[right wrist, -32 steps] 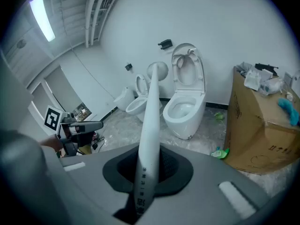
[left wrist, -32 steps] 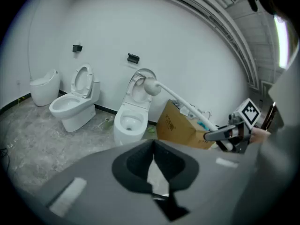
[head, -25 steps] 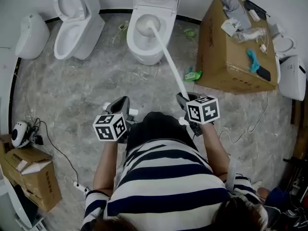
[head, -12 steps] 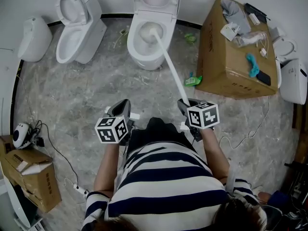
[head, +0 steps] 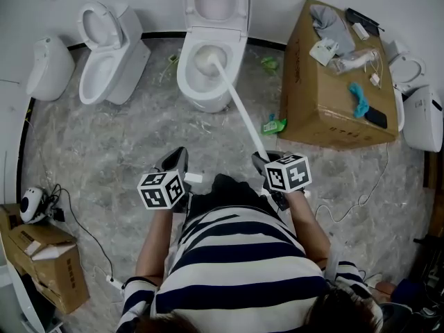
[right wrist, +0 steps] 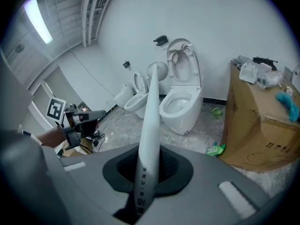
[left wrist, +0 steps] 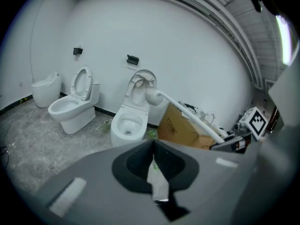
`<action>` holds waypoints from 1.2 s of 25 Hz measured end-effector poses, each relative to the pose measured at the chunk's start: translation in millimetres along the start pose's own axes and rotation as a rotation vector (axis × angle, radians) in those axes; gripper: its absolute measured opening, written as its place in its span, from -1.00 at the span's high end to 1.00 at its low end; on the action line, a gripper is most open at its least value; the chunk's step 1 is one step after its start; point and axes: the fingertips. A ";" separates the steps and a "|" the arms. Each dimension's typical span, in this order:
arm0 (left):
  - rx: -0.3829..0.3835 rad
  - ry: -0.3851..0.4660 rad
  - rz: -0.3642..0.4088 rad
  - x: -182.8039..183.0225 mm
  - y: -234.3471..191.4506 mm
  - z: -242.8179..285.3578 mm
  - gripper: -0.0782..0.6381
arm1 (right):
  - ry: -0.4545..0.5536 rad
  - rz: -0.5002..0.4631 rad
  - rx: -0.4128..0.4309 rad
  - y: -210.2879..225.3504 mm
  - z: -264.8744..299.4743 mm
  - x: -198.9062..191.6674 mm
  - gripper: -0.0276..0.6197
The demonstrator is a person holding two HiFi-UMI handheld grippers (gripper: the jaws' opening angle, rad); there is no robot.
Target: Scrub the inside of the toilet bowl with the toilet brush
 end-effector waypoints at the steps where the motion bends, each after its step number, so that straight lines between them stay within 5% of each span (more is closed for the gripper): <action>1: -0.004 0.004 -0.001 2.2 3.1 5.1 0.78 | -0.001 -0.008 0.002 2.7 0.2 0.3 0.81; 12: -0.016 0.025 0.019 12.0 32.7 35.6 0.78 | -0.041 -0.019 0.038 23.8 6.8 -11.5 0.81; 30: -0.010 -0.015 -0.040 27.3 -26.0 60.7 0.78 | -0.101 0.027 0.017 22.4 50.5 19.5 0.81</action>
Point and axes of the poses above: the fingertips, and each gripper's own axes: z forward along the fingers, y to its right, x out of its top, and after that the axes turned 3 degrees about -x, right-handed
